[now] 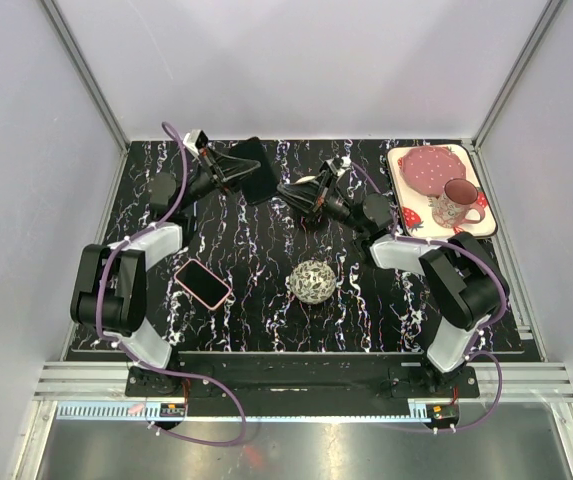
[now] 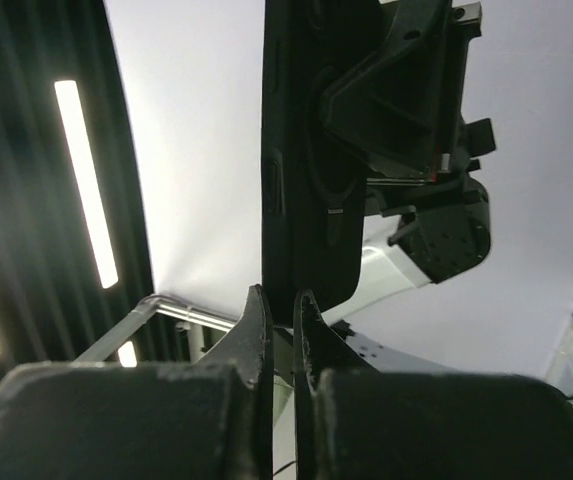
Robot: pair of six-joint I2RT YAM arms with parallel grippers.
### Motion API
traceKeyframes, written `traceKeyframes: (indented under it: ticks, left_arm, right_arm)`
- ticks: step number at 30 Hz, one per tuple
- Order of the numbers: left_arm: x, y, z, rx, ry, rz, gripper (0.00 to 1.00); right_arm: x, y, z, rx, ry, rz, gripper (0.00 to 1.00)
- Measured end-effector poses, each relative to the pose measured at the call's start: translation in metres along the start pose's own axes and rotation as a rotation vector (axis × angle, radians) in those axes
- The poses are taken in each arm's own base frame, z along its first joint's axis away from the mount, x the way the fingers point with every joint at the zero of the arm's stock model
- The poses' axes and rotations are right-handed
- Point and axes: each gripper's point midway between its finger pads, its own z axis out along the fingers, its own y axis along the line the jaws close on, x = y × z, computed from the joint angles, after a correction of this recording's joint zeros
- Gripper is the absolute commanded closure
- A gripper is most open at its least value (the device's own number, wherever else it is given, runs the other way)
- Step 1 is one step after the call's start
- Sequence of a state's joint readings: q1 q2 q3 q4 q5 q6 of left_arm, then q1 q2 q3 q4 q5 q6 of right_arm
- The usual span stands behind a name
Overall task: Take the phone out of the phone case
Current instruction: Remove the phone case from the phone.
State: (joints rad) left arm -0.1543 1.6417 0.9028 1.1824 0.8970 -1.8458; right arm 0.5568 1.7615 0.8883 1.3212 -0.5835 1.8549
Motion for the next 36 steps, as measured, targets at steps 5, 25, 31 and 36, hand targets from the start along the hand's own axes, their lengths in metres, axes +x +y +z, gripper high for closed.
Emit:
traceKeyframes:
  ticks: [5, 25, 31, 36]
  left_arm:
    - [0.001, -0.033, 0.005, 0.054, 0.004, 0.036, 1.0]
    - [0.009, -0.1, 0.011, 0.173, -0.032, 0.104, 1.0]
    - [0.017, -0.126, 0.013, 0.217, -0.033, 0.127, 1.0]
    - [0.022, -0.14, 0.012, 0.246, -0.036, 0.16, 1.0]
  right_arm:
    - [0.007, 0.028, 0.011, -0.083, 0.021, 0.013, 1.0]
    - [0.019, 0.074, 0.028, -0.274, 0.067, -0.001, 1.0]
    - [0.024, 0.089, 0.031, -0.32, 0.082, -0.01, 1.0]
    - [0.025, 0.092, 0.032, -0.335, 0.073, -0.003, 1.0]
